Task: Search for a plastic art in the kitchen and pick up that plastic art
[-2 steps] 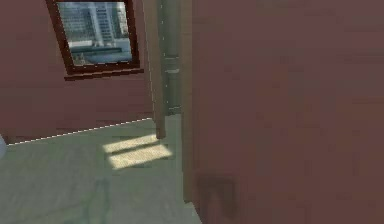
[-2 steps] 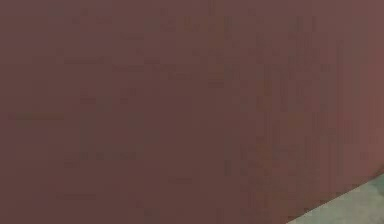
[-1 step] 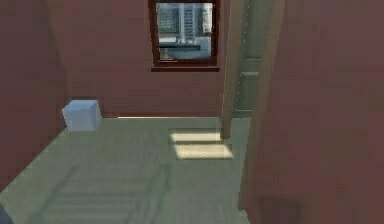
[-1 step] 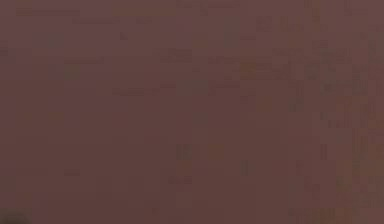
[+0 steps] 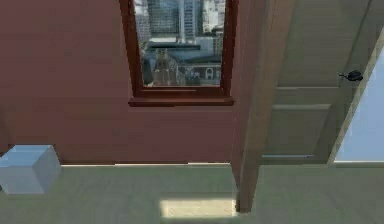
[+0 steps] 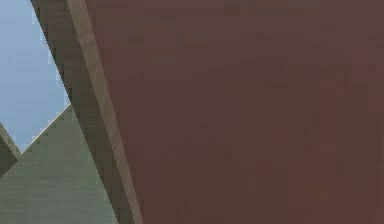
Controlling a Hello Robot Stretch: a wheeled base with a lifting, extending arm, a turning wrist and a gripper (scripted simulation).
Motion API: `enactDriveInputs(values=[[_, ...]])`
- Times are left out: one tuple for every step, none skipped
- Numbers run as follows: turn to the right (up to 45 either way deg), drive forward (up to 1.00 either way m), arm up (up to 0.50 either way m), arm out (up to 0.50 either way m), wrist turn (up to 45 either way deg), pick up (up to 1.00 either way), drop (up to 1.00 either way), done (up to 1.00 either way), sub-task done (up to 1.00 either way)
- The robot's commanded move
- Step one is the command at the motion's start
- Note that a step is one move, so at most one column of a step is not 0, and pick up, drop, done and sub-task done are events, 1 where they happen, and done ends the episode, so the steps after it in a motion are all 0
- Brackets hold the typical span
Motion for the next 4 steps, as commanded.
enactDriveInputs(values=[[-6.0,0.0,0.0,0.0,0.0,0.0,0.0,0.0,0.0],[0.0,0.2,0.0,0.0,0.0,0.0,0.0,0.0,0.0],[3.0,0.0,0.0,0.0,0.0,0.0,0.0,0.0,0.0],[-45.0,0.0,0.0,0.0,0.0,0.0,0.0,0.0,0.0]])
